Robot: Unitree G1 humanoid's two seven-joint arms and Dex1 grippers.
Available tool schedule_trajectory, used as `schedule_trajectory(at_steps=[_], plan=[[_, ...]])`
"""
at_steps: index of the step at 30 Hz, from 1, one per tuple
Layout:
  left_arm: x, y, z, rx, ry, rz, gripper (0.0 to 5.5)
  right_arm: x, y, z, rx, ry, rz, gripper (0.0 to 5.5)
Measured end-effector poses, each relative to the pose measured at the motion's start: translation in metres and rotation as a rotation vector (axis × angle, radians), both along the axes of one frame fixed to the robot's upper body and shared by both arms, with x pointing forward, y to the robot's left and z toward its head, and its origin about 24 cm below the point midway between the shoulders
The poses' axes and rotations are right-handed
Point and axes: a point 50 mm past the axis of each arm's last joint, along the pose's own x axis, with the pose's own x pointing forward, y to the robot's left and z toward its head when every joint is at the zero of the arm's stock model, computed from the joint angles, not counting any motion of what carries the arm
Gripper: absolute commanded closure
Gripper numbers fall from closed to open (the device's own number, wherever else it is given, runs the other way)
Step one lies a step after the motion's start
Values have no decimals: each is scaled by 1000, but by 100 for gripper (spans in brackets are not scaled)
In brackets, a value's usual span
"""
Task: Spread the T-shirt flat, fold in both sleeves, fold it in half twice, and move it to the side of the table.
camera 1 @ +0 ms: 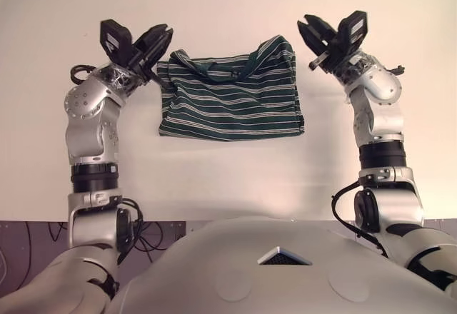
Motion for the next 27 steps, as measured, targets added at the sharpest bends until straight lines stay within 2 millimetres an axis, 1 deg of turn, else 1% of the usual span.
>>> schedule_trajectory(at_steps=[2,4,5,7,9,12,13,14,16,17,19,20,22,23,25,26,27], plan=[[-14,-15,-5,147,-29,-129,550,-11,12,-9,-71,7,87,548],[-28,-30,-20,296,-21,-257,550,-17,20,-22,-177,34,148,548],[-34,-36,-28,367,-15,-313,550,-19,18,-31,-266,60,158,548],[-41,-40,-43,475,9,-368,550,-18,15,-48,-366,100,116,548],[-43,-40,-55,554,35,-389,550,-8,13,-46,-454,55,86,548],[-47,-36,-56,607,37,-423,550,-7,-1,-43,-599,13,99,548],[-50,-34,-56,628,38,-454,550,-11,-4,-44,-640,10,130,548],[-56,-30,-56,652,48,-490,550,-20,-10,-44,-685,10,178,548],[-66,-22,-54,673,76,-545,550,-41,-23,-39,-764,16,294,548],[-71,-18,-53,677,92,-562,550,-55,-28,-36,-772,27,351,548],[-77,-11,-50,676,114,-582,550,-80,-31,-30,-736,68,468,548],[-80,-6,-49,679,133,-594,550,-98,-31,-27,-701,107,547,548],[-88,5,-46,678,172,-630,550,-129,-25,-24,-577,224,665,548],[-90,7,-45,676,181,-642,550,-139,-21,-26,-504,275,687,548],[-88,9,-44,669,174,-643,550,-136,-21,-24,-439,309,642,548],[-88,9,-44,665,163,-647,550,-125,-16,-18,-364,283,584,548],[-87,8,-44,661,156,-648,550,-117,-13,-12,-330,259,562,548]])
